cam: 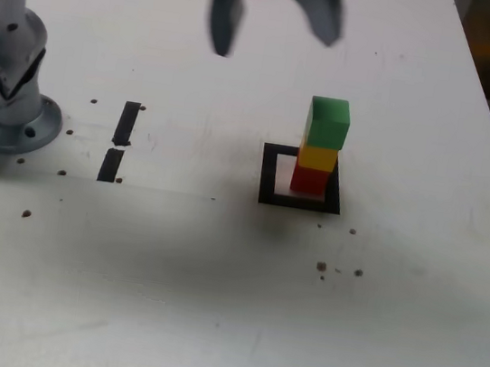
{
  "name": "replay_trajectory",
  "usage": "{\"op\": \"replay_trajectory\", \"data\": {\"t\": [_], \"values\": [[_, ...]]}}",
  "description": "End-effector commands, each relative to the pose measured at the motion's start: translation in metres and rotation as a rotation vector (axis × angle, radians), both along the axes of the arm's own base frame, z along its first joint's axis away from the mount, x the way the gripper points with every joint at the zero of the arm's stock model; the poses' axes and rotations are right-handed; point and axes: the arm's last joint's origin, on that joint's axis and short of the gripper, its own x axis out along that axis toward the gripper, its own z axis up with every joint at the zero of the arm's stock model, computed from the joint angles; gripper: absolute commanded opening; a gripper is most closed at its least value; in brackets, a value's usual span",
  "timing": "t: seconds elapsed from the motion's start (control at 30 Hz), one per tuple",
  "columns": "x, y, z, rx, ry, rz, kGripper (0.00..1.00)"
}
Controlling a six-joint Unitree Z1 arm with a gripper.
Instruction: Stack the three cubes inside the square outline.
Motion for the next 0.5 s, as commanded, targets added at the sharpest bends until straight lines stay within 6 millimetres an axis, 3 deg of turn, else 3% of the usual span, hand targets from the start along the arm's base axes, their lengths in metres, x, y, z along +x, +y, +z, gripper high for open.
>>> {"op": "replay_trajectory", "data": {"t": [0.0,0.17,0.3,0.47], "values": [[-0.04,0.004,-0.01,0.013,0.055,0.003,1.0],[-0.074,0.006,-0.046,0.032,0.123,-0.002,1.0],[-0.086,0.006,-0.073,0.032,0.146,-0.016,1.0],[-0.095,0.007,-0.093,0.031,0.161,-0.031,1.0]]}}
